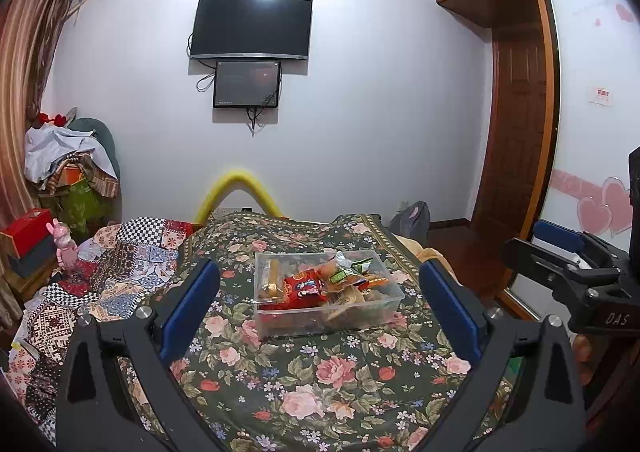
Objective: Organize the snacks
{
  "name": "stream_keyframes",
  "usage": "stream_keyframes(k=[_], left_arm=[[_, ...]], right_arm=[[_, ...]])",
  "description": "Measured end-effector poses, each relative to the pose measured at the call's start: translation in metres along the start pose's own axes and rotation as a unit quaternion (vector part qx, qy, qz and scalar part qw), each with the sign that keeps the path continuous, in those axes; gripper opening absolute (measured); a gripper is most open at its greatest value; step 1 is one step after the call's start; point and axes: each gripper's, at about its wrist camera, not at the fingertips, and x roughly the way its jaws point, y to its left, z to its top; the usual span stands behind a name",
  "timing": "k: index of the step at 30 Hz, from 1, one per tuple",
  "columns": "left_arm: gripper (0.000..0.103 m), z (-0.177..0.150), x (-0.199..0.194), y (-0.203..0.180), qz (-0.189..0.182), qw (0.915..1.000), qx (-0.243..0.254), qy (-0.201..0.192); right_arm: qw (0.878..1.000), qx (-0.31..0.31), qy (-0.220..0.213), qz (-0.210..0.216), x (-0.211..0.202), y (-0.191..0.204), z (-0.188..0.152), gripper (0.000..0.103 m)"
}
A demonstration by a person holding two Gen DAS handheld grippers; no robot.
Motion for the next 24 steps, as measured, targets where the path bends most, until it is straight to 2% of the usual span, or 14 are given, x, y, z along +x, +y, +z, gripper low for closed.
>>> stream_keyframes(k=[24], left_arm=[[0.101, 0.0003, -0.0025, -0.0039, -0.02, 0.9998, 0.002, -0.005]], right_arm=[[1.0, -0.002, -0.001, -0.002, -0.0006, 0.002, 0.0004, 0.103]])
